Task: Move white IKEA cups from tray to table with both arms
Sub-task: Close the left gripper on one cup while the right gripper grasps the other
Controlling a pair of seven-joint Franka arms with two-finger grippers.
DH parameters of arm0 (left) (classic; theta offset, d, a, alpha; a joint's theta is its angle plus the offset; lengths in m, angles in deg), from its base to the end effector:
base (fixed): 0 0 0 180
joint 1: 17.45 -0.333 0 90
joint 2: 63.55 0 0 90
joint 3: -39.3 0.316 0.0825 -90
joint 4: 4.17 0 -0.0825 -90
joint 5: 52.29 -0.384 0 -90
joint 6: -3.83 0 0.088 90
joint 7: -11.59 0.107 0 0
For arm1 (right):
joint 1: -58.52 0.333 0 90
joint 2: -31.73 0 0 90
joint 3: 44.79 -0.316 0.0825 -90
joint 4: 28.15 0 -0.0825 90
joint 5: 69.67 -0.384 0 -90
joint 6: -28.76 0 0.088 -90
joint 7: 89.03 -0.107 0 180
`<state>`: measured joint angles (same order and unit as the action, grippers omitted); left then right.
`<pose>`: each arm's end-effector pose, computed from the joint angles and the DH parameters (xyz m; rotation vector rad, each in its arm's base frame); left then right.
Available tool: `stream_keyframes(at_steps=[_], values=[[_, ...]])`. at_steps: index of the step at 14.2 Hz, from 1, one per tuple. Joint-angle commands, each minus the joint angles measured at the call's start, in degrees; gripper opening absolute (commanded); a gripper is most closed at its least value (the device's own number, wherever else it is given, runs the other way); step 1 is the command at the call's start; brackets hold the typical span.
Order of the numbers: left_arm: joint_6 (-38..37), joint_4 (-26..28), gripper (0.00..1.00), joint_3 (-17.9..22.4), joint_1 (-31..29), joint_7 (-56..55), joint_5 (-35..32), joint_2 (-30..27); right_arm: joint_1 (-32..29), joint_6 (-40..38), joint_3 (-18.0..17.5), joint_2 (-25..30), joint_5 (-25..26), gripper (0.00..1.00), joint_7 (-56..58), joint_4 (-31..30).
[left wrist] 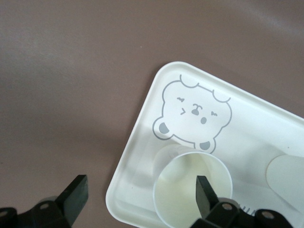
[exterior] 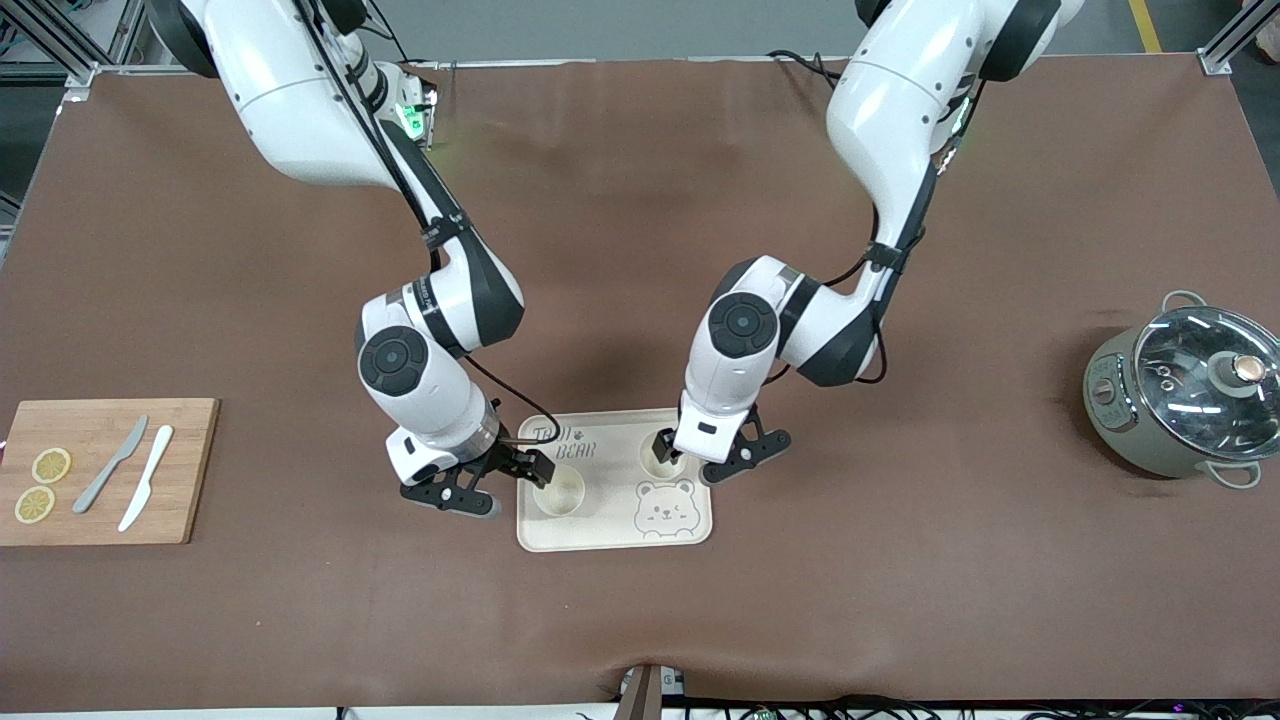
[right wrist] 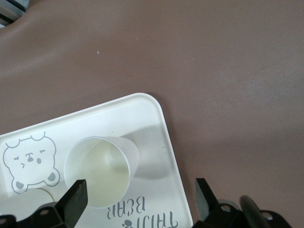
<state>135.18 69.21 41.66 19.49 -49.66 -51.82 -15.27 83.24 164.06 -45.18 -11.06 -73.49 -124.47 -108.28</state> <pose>0.6256 -0.4415 0.2601 2.9469 0.6807 0.1982 0.6804 0.3186 0.2838 -2.9562 0.3339 -0.2362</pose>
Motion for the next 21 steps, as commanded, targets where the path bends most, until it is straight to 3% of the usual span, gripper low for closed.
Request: stream_keyframes(at_steps=[1,8,9,11,14,16,18,21], values=[[0.57,-2.01,1.00,1.07,1.03,-1.50,-1.25,1.72,0.94,1.36,0.65,-2.29,0.30,1.00,-1.13,1.73],[5.05,-1.93,1.00,2.82,3.23,-5.27,-1.25,4.27,1.29,6.38,0.65,-5.90,0.22,1.00,-1.13,1.73],[5.14,-1.92,0.90,2.74,3.31,-5.54,-1.25,4.27,1.29,7.25,0.65,-6.34,0.22,1.00,-1.13,1.73],[5.14,-1.92,0.57,2.74,3.32,-5.98,-1.16,4.10,1.82,9.10,0.65,-7.39,0.30,1.00,-1.13,1.73],[5.75,-1.92,0.20,2.82,3.40,-7.30,-1.25,4.10,1.91,9.28,0.65,-7.66,0.30,1.00,-1.13,1.99],[5.67,-1.92,0.01,3.09,3.40,-7.30,-1.25,3.92,1.91,9.28,0.65,-7.66,0.30,0.98,-1.04,2.08],[5.76,-1.92,0.00,3.09,3.23,-7.30,-1.25,3.57,1.91,9.19,0.65,-7.66,0.30,0.67,-0.96,2.08],[5.67,-1.92,0.00,3.17,2.79,-7.22,-1.25,2.61,1.91,9.19,0.65,-7.66,0.22,0.41,-0.96,2.17]])
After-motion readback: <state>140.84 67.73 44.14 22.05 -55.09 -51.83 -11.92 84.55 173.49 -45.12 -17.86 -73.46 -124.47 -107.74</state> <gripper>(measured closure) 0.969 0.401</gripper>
